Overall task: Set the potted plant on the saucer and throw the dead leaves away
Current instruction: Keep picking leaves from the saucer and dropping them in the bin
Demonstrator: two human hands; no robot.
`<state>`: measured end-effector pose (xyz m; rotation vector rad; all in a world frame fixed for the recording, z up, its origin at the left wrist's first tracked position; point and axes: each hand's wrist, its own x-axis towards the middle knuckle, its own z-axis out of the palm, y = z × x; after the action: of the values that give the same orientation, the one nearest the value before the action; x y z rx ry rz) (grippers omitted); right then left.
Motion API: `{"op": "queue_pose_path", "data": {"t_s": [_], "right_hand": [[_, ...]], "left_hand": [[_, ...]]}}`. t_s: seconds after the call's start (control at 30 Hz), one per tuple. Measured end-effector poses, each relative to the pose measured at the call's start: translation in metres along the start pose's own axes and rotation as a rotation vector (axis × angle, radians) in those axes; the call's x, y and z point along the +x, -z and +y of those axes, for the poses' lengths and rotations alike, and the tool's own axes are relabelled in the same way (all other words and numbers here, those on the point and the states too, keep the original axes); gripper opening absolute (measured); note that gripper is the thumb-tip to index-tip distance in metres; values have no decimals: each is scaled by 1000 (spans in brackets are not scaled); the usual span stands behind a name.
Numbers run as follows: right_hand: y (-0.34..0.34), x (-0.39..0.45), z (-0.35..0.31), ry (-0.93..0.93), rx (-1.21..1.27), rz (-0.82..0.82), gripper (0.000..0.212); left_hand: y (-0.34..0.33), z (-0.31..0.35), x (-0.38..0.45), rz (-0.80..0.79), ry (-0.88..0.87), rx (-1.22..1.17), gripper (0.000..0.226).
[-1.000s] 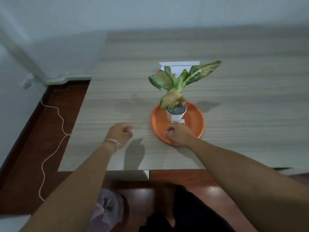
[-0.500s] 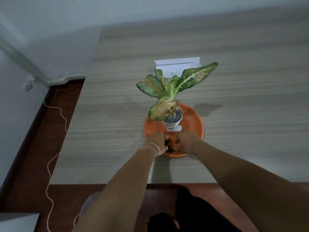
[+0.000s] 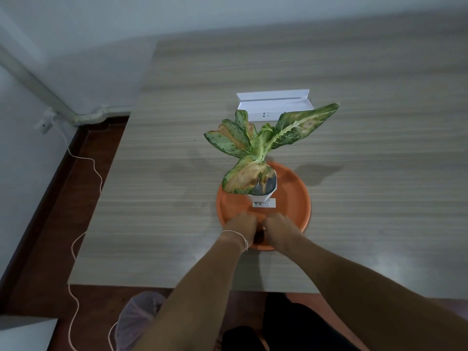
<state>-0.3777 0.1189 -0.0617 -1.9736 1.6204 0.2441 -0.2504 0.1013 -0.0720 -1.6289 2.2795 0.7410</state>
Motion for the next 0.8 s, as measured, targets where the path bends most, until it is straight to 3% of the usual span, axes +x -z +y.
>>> {"op": "queue_pose_path", "data": {"t_s": [0.17,0.3,0.43,0.6,0.8], "right_hand": [[-6,4,10,-197,242,93,18],[-2,4,17,-363,511,232,23],[7,2,13,-370,635,248,16],[1,-3,-11,-347,663,260,15],[-11,0,-81,-239,614,259,16]], "left_hand": [[-1,-7,2,38,75,-141,22],[6,-20,-2,173,225,-430,15],[15,-41,-12,285,317,-589,13],[25,-76,-39,366,308,-667,12],[27,-139,-104,514,381,-738,11]]}}
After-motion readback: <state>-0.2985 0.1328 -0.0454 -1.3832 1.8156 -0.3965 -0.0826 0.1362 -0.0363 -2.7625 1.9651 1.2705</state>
